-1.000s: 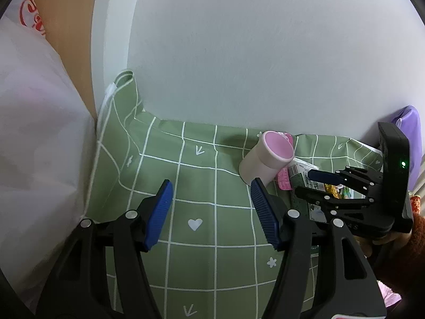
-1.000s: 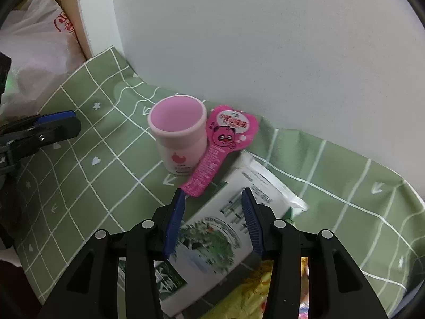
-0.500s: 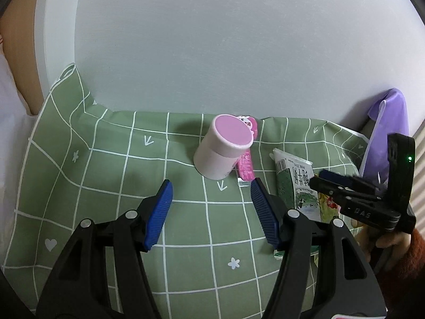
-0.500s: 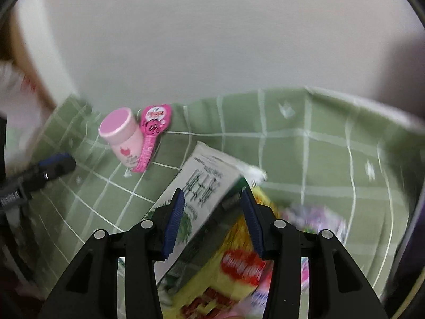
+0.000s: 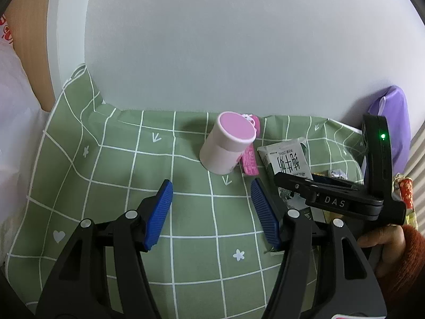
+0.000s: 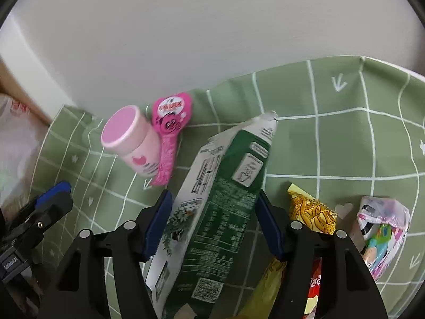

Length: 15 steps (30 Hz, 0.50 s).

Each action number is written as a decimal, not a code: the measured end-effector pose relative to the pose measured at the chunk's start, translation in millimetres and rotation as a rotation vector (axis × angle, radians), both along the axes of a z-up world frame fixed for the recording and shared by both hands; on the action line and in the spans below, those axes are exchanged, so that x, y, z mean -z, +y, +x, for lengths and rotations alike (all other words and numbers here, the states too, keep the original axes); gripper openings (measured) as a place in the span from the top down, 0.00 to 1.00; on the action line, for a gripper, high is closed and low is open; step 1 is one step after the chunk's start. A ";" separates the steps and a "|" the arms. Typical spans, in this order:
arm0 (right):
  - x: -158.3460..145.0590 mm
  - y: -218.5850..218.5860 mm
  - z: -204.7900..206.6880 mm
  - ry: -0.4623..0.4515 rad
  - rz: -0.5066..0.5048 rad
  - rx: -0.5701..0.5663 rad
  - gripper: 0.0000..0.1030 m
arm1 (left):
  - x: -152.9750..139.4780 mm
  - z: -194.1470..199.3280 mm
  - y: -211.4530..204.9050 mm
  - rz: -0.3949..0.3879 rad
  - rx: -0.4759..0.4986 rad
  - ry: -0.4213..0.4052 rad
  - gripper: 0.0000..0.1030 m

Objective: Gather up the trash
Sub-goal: 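Grasp the green-white milk carton with the right gripper, then grasp the pink lollipop with left gripper while right lifts the milk carton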

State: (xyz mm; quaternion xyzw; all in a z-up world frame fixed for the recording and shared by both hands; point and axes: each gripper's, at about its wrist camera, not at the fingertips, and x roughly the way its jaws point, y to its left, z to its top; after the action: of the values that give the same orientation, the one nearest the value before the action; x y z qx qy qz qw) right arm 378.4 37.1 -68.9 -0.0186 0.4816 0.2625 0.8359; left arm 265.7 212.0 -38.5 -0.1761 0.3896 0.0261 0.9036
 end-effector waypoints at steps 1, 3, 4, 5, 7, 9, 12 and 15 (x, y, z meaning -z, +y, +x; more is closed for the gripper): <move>-0.6 -0.8 -0.9 0.003 0.004 -0.010 0.46 | 0.6 0.6 -0.6 0.002 0.004 0.003 0.44; -7.0 -6.6 -4.6 -0.006 0.020 -0.024 0.64 | 0.6 0.8 -1.4 0.004 0.007 0.003 0.44; -12.4 -11.9 -7.4 -0.026 -0.002 -0.025 0.64 | 1.1 0.9 -1.6 0.005 0.008 0.003 0.44; -17.1 -15.7 -10.3 -0.049 -0.008 -0.033 0.64 | 1.8 1.6 -1.5 0.001 0.007 0.004 0.44; -27.8 -27.1 -14.9 -0.072 0.013 -0.038 0.65 | 4.5 4.0 -1.0 -0.018 0.007 0.009 0.44; -39.9 -45.8 -19.5 -0.095 0.036 -0.015 0.65 | 7.4 7.8 -3.1 -0.033 0.011 0.014 0.44; -60.1 -81.3 -24.0 -0.138 0.075 0.055 0.65 | 11.8 18.6 -12.3 -0.057 0.035 0.023 0.44; -77.1 -118.8 -26.7 -0.193 0.070 0.137 0.65 | 17.8 34.7 -27.5 -0.057 0.051 0.036 0.44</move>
State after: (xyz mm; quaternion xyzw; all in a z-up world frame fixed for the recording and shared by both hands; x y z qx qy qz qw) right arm 351.7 -81.8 8.2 0.0180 0.3896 0.2184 0.8945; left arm 300.4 184.5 -56.3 -0.1913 0.4109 -0.0051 0.8914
